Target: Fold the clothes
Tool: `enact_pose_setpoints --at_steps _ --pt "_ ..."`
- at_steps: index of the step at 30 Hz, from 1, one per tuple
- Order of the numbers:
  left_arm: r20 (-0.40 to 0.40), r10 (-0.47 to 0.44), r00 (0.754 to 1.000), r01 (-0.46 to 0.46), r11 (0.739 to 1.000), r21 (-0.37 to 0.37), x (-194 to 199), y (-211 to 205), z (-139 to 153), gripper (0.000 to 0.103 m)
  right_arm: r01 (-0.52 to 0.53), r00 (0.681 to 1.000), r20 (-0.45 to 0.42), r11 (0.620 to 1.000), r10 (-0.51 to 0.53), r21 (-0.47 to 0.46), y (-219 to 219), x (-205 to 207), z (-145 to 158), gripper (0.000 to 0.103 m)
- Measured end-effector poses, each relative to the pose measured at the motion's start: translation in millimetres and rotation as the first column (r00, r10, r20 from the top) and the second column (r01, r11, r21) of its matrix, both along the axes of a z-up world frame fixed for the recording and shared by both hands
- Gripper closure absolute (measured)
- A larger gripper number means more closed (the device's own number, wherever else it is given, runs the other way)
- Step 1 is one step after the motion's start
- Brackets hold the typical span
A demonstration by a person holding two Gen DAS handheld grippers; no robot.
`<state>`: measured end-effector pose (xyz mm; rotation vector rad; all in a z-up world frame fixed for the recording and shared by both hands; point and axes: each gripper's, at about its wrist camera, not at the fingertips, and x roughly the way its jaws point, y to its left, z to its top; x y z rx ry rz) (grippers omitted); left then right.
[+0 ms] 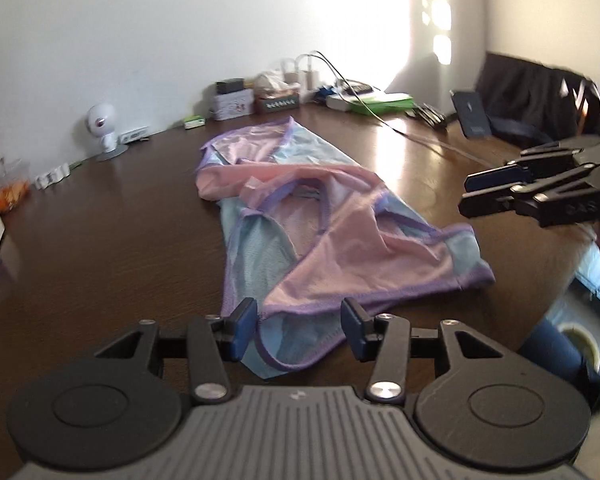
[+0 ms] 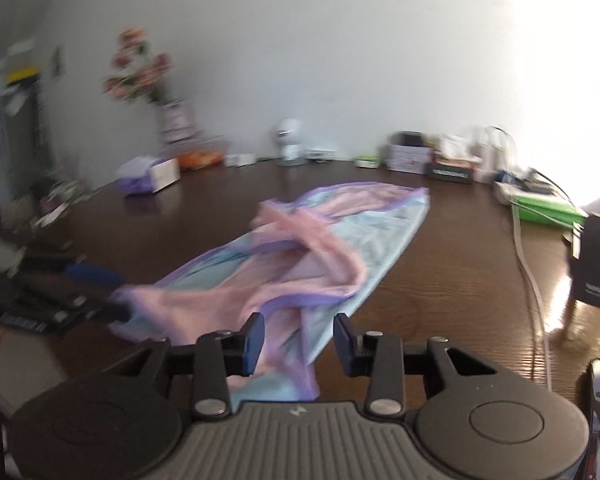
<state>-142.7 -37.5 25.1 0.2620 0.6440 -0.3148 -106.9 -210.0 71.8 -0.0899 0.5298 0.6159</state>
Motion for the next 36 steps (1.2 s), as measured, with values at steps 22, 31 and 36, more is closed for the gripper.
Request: enact_pose_setpoints --at_steps 22,31,36 --pt "0.118 0.122 0.985 -0.125 0.992 0.025 3.0 -5.3 28.0 0.100 -0.045 0.999 0.013 0.972 0.049 -0.232 58.7 -9.1 -23.8 0.084" --pt "0.063 0.027 0.998 -0.036 0.987 0.155 12.2 -37.2 3.8 0.059 0.061 0.994 0.098 0.993 -0.051 -0.106 29.6 -3.9 9.9 0.092" --pt "0.032 -0.034 0.999 0.025 0.967 0.253 18.8 -59.5 -10.8 0.059 0.066 0.990 0.129 0.997 -0.061 -0.038 15.3 0.4 23.4 0.092"
